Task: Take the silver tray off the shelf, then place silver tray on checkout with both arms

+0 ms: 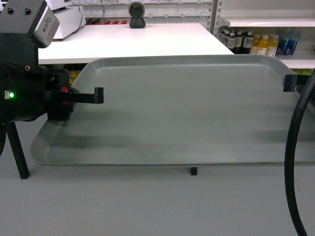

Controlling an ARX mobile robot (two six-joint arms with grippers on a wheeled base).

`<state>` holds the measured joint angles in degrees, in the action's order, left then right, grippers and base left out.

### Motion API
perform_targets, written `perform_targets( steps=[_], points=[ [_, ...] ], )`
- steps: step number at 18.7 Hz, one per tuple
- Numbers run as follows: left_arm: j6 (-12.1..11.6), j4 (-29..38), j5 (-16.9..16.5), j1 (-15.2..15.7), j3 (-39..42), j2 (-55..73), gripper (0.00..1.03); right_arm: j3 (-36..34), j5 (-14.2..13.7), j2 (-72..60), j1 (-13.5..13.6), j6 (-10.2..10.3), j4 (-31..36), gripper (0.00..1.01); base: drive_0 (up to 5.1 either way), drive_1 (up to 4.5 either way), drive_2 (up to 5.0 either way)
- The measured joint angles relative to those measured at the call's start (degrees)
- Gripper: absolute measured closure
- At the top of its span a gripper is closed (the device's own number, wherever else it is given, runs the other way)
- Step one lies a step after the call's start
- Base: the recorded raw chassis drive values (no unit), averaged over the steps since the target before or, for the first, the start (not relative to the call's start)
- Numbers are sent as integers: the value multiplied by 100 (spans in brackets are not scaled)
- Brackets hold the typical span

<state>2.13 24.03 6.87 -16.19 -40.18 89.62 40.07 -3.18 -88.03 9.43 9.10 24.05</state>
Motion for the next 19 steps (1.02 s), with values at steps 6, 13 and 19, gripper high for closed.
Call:
perform_targets(
  steps=[6,13,19],
  points=[
    [0,-11,0,0,0,0,99,0,4,0,0,0,-2,99,-508,232,232],
    [-7,-35,0,59,2,4,99,7,0,0,70,2,42,99,-508,232,232],
    [-42,-2,-2,11,2,2,99,7,-7,0,28,-2,0,99,-508,232,232]
  ],
)
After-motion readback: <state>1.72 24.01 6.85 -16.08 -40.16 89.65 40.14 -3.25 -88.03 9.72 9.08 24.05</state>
